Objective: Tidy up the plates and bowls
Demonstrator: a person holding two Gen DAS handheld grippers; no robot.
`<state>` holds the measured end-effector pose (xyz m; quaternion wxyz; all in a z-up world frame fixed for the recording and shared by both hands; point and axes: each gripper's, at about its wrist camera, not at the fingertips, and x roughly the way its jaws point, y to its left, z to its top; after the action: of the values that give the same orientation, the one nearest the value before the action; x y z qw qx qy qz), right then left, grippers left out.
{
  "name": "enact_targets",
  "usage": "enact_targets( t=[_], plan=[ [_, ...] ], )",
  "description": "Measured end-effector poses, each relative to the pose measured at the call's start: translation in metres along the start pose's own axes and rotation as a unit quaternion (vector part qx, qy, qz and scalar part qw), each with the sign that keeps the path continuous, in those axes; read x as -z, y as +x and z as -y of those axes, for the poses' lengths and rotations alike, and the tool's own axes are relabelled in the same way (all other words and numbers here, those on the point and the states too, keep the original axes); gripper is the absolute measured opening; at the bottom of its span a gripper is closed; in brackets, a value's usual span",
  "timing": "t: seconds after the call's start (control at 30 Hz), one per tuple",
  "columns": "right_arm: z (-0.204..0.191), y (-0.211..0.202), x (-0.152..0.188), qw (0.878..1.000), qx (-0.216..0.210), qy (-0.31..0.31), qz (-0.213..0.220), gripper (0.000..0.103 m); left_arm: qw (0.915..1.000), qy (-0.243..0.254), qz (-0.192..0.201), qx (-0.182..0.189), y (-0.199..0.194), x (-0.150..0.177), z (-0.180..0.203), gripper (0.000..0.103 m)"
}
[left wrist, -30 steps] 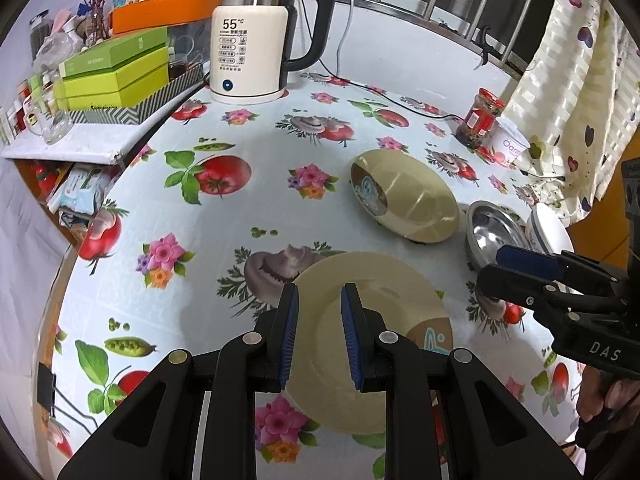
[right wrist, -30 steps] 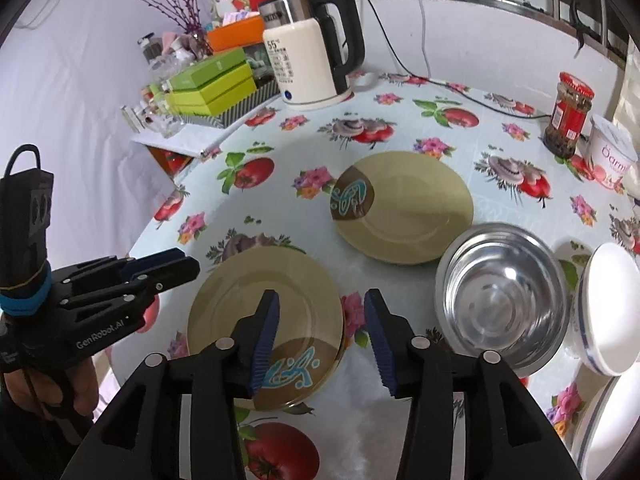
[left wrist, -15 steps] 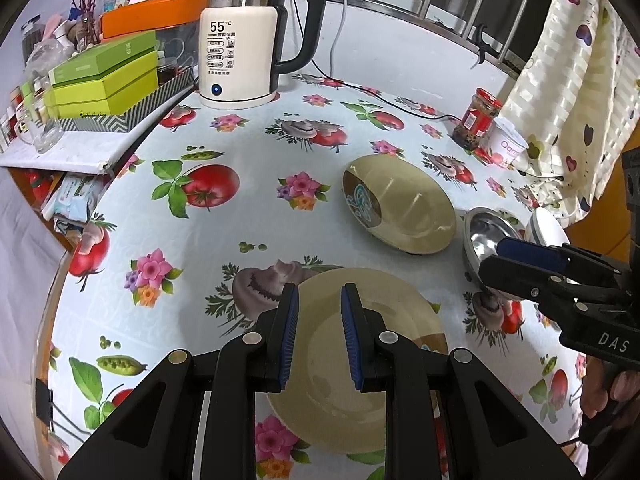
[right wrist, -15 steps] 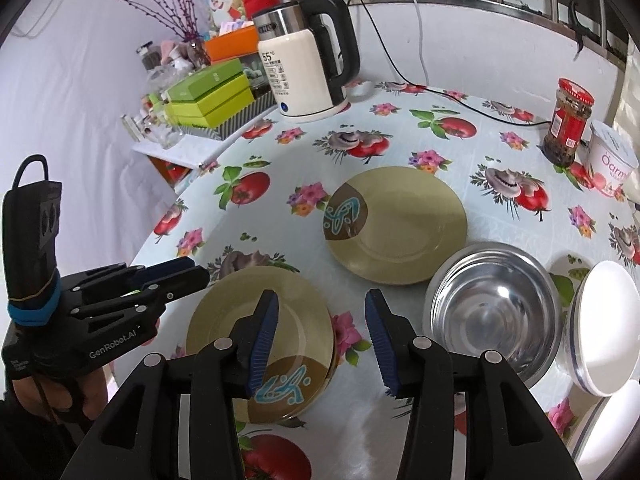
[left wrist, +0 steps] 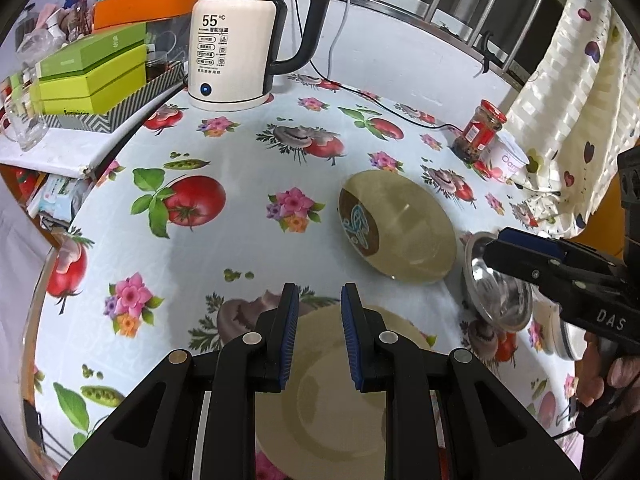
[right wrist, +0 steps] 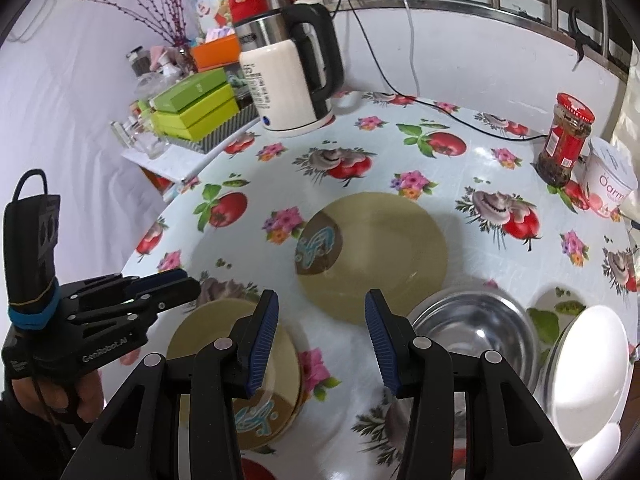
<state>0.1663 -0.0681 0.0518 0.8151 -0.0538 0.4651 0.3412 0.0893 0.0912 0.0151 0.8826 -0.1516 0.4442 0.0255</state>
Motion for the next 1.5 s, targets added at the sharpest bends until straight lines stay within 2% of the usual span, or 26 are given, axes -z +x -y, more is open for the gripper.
enact_targets(
  t=[0.27,0.5,0.7,1.17,1.5],
  plan=[
    [0.023,0.010,-0.019,1.000,0.007,0.013,-0.007,0.045,0.9999,0.005,-0.007,0.012,0.017,-0.013,0.005,0.022],
    [0.042,0.025,-0.034,0.999,0.030,0.019,-0.021,0.045,0.9995,0.012,-0.015,0.026,0.034,-0.028,0.011,0.022],
    [0.066,0.040,-0.041,0.997,0.042,0.052,-0.037,0.045,0.9989,0.006,-0.023,0.041,0.049,-0.038,0.013,0.024],
    [0.096,0.074,-0.049,0.993,0.040,0.074,-0.081,0.044,0.9963,-0.023,-0.055,0.062,0.082,-0.048,0.010,0.024],
    [0.110,0.101,-0.047,0.987,0.039,0.091,-0.123,0.033,0.9944,-0.030,-0.074,0.070,0.100,-0.050,0.012,0.024]
  ],
)
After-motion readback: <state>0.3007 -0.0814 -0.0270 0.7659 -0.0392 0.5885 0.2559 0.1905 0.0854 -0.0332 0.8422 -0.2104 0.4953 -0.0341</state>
